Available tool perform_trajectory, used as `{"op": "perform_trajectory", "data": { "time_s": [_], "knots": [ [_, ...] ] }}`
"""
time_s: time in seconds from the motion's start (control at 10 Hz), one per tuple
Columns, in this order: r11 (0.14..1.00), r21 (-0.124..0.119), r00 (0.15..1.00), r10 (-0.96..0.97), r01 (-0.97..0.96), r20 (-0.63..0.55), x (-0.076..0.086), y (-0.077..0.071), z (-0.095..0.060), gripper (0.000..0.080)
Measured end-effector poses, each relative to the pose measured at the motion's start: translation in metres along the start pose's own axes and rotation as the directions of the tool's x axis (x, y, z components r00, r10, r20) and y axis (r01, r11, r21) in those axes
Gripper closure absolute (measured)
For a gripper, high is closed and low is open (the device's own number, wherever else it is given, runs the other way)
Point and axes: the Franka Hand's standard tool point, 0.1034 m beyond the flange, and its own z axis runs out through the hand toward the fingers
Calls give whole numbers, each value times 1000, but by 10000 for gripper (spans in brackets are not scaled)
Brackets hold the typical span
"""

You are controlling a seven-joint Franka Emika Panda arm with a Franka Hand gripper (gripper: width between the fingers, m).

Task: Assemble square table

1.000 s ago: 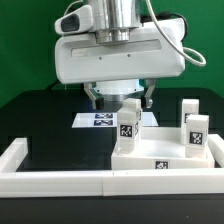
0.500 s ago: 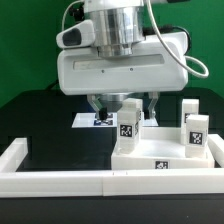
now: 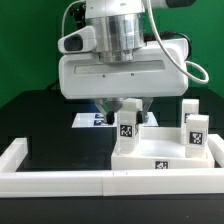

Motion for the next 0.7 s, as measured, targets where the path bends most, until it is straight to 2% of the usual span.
{"op": "perform_trajectory", "data": {
  "time_s": [0.1,0.4,0.7],
  "knots": [
    [1000,0,1000,0,0,0,0,0,0,511],
    [1000,0,1000,26,-26,0,0,0,0,511],
    [978,2,978,208,-208,0,0,0,0,509]
  ]
}}
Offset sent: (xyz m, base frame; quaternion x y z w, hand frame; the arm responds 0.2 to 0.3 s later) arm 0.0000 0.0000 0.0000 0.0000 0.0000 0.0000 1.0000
